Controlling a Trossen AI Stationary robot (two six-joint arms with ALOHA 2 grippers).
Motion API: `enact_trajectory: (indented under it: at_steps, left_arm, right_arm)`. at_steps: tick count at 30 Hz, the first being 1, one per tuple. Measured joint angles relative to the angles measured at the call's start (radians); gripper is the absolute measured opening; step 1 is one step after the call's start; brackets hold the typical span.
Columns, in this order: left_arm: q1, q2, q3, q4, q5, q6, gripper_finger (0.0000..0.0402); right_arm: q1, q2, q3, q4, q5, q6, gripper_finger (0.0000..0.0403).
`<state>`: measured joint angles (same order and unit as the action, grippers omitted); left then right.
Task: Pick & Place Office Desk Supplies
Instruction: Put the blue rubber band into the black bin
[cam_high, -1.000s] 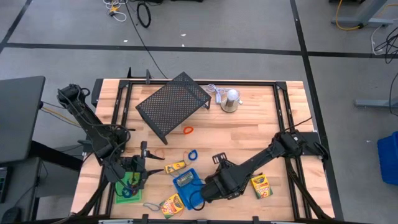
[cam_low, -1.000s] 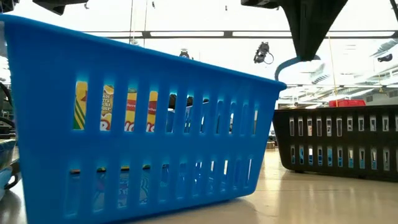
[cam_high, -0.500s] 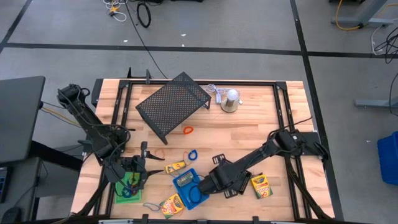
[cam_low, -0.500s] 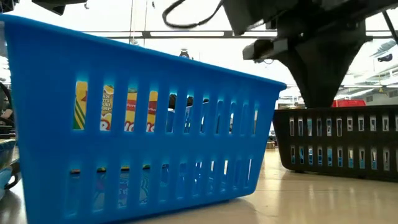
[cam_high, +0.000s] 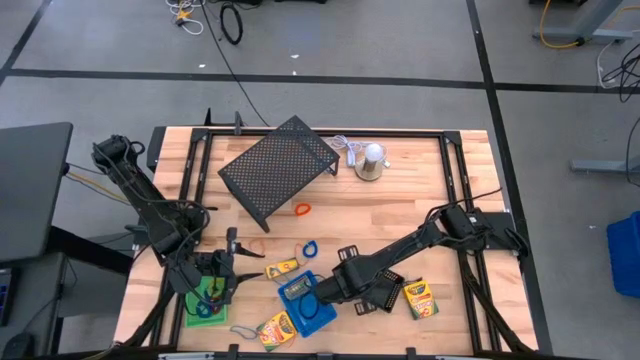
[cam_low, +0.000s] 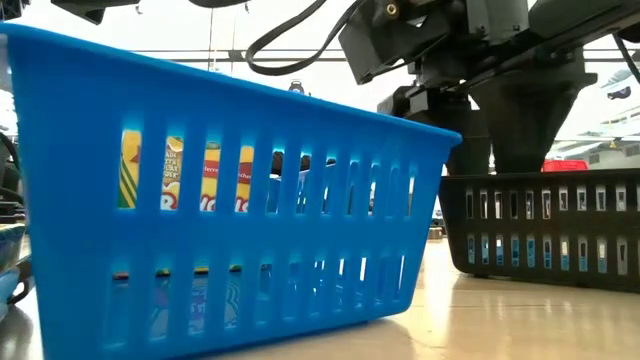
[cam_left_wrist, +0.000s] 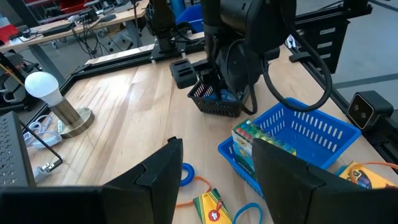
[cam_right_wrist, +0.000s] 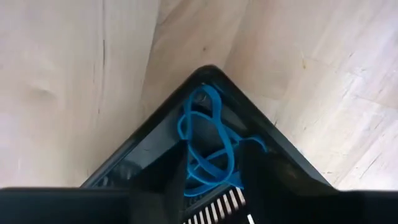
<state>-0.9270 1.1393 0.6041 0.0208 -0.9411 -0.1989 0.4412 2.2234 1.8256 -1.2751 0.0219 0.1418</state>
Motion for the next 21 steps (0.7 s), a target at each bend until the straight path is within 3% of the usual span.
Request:
enact_trajectory:
  at_steps: [7,15,21]
  left_arm:
    - [0.0,0.0,0.0,0.001,0.002,0.0,0.0201]
    - [0.0,0.0,0.0,0.004,0.002,0.0,0.0201]
    - [0.0,0.0,0.0,0.006,0.007,0.004,0.0201]
  right_arm:
    - [0.0,0.0,0.03,-0.007,0.026,0.04,0.0214]
    - [0.009,-0.059,0.082,0.002,0.174,0.061,0.0209]
    - [0.021,-0.162,0.082,0.125,0.207,0.019,0.0206]
